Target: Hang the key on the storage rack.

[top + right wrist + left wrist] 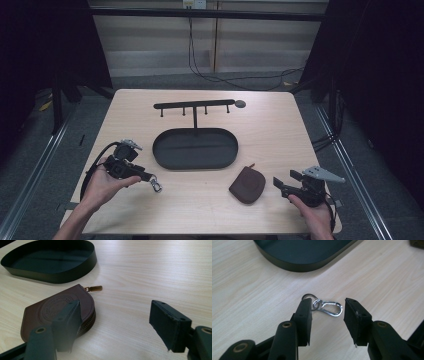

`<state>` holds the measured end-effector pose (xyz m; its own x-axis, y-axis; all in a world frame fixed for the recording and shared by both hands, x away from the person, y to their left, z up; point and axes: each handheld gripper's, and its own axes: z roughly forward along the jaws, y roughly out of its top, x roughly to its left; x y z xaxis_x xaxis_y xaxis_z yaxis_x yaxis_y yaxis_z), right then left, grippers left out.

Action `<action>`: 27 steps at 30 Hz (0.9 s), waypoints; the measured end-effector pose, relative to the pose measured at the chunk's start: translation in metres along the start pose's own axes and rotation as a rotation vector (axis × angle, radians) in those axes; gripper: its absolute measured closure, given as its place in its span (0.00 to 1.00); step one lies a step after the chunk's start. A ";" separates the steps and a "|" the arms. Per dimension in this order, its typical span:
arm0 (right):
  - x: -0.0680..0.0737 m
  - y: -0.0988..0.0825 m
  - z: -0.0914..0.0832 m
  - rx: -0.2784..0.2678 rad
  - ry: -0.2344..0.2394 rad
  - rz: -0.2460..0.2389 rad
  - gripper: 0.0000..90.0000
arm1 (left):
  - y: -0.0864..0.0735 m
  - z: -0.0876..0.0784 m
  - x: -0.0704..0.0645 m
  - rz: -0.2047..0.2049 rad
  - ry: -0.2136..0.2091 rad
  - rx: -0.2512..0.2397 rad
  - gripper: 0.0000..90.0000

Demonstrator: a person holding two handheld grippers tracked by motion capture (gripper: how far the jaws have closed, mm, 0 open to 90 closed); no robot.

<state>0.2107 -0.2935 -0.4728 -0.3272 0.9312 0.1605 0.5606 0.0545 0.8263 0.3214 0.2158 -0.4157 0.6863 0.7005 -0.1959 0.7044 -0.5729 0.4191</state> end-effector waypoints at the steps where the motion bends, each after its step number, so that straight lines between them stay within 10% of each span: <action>1: 0.000 0.000 0.000 0.000 0.000 -0.002 0.28 | 0.001 0.001 0.000 -0.005 0.000 0.005 0.62; 11: -0.002 -0.001 0.001 0.012 0.008 0.016 0.28 | 0.010 0.014 0.009 -0.031 0.035 0.090 0.60; 27: -0.001 -0.001 0.002 0.020 0.012 0.007 0.28 | 0.019 0.031 0.022 -0.029 -0.037 0.165 0.70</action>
<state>0.2122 -0.2935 -0.4746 -0.3327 0.9271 0.1727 0.5780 0.0557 0.8141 0.3559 0.2074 -0.4396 0.6695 0.7031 -0.2397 0.7420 -0.6170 0.2623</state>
